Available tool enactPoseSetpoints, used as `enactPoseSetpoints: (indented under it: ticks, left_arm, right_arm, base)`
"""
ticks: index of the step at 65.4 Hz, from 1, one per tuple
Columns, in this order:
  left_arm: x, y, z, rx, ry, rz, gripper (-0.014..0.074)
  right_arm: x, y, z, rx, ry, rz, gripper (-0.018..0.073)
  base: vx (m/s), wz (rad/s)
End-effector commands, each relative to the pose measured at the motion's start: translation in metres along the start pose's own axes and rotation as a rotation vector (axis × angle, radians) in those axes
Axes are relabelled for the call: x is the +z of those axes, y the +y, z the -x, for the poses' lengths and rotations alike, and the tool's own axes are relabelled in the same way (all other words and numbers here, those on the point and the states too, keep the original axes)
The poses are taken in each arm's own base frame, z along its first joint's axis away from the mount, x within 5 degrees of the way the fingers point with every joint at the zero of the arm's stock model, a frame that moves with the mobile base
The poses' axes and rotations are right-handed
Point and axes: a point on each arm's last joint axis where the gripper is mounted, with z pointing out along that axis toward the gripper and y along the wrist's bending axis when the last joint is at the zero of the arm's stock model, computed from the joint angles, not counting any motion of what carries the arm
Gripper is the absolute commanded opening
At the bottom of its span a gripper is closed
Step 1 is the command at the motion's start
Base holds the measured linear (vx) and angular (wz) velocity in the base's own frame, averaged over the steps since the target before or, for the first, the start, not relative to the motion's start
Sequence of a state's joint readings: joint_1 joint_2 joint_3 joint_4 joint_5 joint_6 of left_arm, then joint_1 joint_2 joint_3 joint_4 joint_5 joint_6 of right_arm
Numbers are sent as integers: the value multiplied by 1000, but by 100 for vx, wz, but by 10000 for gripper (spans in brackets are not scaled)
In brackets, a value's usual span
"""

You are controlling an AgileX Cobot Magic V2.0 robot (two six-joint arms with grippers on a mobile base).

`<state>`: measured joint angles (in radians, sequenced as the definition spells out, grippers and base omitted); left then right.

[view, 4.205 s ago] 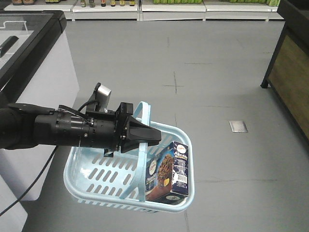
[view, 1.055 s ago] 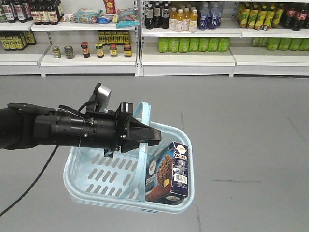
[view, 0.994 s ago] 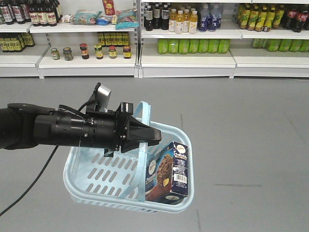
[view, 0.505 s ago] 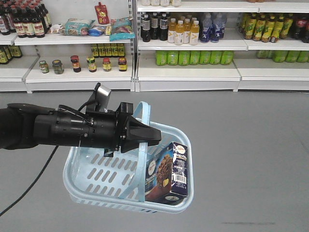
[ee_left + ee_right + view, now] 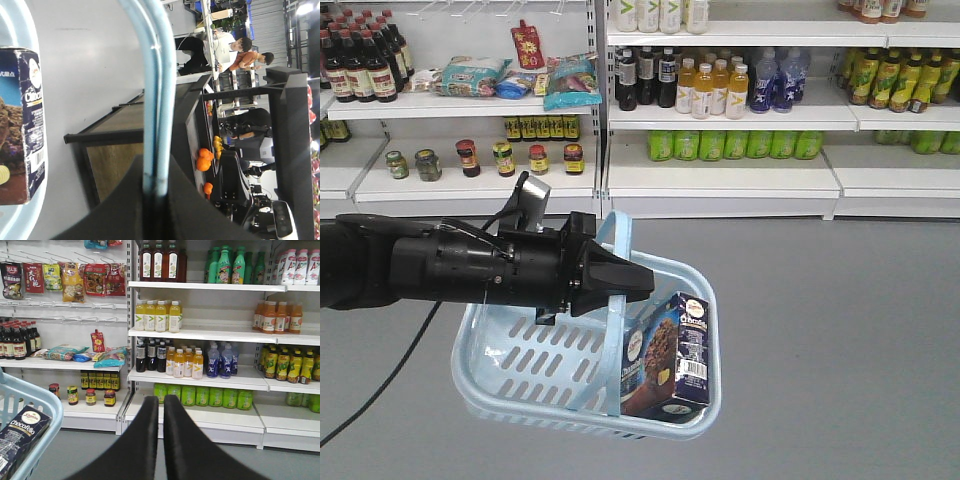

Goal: Left arm holds basket, right arm returns cookies
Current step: 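Drive toward the drink shelves holding the basket in the left gripper, then turn the base past the desk area carrying the basket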

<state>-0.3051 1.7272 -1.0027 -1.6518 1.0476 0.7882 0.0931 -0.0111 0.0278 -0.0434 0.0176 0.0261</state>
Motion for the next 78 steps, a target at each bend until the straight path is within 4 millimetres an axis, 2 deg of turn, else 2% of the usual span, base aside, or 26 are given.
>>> enactPoseSetpoints:
  ticks: [1,53,78]
  left_arm:
    - [-8,-38,3,19,-50,-163,-3]
    - [-8,-38,3,19,-51,-163,-3]
    - [-8,-38,3,19,-51,-163,-3]
  right_arm:
    - [-1,0,1,-5,-65,1,-6]
    - [-1,0,1,-5,-65,1,-6]
    - [-1,0,1,-5,-65,1,-6]
  base:
    - [42,2]
    - [37,-2]
    - [25,-39]
